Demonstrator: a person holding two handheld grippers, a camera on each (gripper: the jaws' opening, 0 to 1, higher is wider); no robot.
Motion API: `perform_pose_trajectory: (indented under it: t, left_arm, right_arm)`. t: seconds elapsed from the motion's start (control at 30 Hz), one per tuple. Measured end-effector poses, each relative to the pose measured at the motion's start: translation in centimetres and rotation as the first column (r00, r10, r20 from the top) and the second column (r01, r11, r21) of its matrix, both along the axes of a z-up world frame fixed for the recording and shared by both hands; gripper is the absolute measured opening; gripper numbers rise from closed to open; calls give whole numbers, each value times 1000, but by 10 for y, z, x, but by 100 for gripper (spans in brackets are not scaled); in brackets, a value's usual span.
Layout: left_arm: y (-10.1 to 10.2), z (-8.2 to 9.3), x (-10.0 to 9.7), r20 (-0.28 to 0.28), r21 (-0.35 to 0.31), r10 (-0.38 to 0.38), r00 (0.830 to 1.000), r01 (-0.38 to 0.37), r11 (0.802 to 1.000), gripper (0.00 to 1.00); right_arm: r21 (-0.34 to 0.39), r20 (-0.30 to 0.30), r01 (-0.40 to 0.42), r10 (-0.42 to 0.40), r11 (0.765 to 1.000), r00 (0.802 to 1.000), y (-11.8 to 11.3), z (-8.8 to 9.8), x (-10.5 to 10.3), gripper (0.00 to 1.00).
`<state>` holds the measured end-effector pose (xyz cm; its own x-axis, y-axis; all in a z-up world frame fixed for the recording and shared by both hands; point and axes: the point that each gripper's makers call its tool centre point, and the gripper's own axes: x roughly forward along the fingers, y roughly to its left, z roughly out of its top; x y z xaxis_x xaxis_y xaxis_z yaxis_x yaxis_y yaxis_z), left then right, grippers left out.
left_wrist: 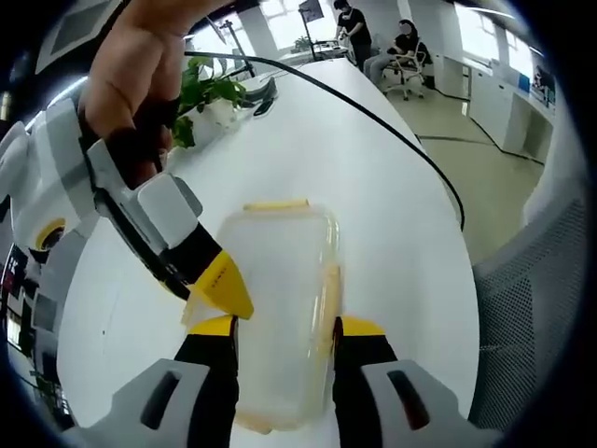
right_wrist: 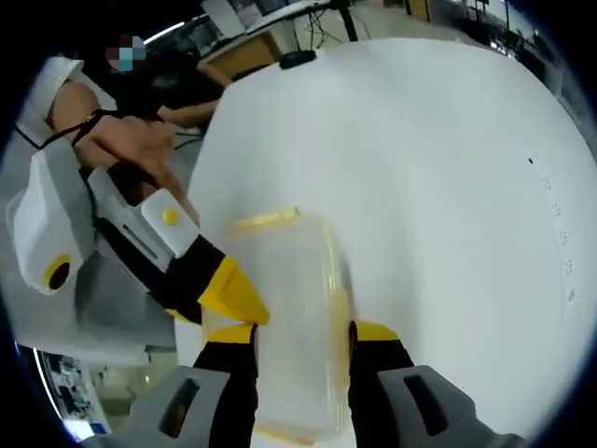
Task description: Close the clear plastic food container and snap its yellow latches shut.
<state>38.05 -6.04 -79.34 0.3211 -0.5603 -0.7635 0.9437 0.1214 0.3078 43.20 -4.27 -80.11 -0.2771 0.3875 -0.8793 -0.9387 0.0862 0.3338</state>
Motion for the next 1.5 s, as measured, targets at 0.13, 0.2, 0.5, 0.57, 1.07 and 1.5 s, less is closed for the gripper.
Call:
perform_pose_trajectory:
  t: [0.13,0.2,0.5,0.57,1.07,1.5]
  left_arm:
    - [0,0,0,-6,-7,4,1000,-4,1000,39]
    - [0,1,0,-7,-10,0,1000,0,1000,39]
    - [-1,6,1,-59,-45,4,998,-7,999,41]
    - [-2,6,0,-64,-50,7,998,-10,999,41]
    - [3,9,-10,-125,-21,-23,992,20,1000,53]
    - [19,10,0,-120,7,-28,992,29,1000,64]
  right_arm:
    - [-7,17,5,-5,1000,1000,1,1,0,37]
    - [2,12,15,-15,1000,1000,1,1,0,37]
    - [33,50,59,-60,998,997,-1,6,1,39]
    - [43,69,55,-58,998,996,0,7,1,39]
    - [68,188,93,-104,993,977,-15,19,2,47]
    - [65,221,119,-131,991,967,-32,24,-14,57]
